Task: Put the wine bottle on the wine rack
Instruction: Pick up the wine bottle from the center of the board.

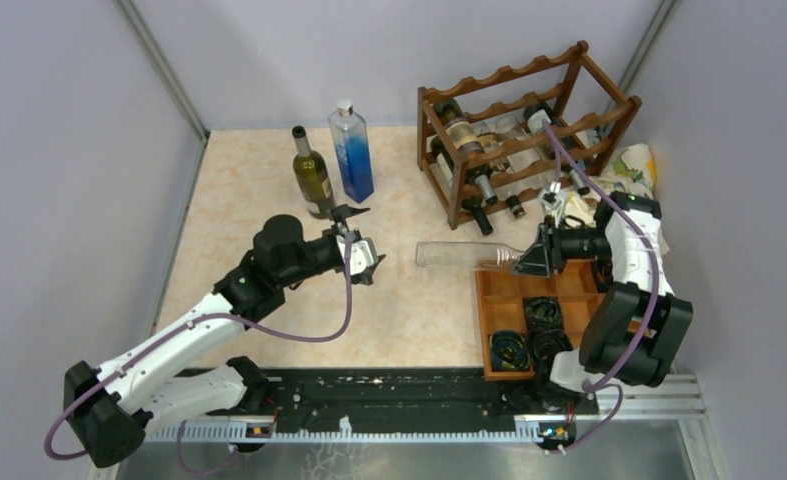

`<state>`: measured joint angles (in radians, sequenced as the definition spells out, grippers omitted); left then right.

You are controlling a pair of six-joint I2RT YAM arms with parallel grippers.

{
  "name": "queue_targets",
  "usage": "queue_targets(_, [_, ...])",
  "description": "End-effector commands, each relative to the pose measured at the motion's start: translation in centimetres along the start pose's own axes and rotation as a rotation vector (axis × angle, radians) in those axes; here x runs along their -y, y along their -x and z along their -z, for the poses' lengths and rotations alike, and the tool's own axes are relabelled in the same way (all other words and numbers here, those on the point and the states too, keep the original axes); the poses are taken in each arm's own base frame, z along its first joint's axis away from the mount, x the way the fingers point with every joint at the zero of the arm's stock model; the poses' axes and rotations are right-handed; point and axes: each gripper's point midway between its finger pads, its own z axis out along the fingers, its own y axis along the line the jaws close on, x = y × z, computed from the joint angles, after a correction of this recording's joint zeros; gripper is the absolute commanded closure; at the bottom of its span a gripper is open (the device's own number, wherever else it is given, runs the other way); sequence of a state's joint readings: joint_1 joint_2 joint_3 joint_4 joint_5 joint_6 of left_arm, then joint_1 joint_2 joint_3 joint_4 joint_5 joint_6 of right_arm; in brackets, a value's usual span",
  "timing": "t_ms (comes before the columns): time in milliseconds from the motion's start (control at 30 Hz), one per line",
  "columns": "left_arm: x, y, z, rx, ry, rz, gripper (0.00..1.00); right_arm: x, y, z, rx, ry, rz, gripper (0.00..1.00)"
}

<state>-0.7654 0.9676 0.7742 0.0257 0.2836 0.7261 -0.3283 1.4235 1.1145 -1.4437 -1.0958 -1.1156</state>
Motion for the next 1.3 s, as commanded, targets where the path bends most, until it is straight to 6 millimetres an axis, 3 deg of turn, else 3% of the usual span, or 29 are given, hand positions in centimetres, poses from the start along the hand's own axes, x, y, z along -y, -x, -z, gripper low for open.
queue_targets(0, [-0.5,-0.3,0.0,-0.012,0.024,0.011,0.01,-1.6,2.2,2.0,0.094,-0.058,0.077,1.0])
queue_targets(500, [-0.1,0.3,0.1,0.01,-0.002,0.006,0.01,1.1,0.1,6.6,0.083,-0.297,-0.005,1.0])
queue_targets(833, [0.2,0.4,0.1,0.014,-0.018,0.002,0.01,3.6,-0.3,10.9,0.114,-0.447,-0.051,1.0])
queue_targets(1033, [0.3,0.4,0.1,0.014,-0.024,0.0,0.01,4.5,0.4,12.9,0.153,-0.5,-0.06,1.0])
queue_targets(1267, [0.5,0.3,0.0,0.015,-0.035,0.002,0.01,5.7,2.7,15.9,0.243,-0.544,-0.056,1.0])
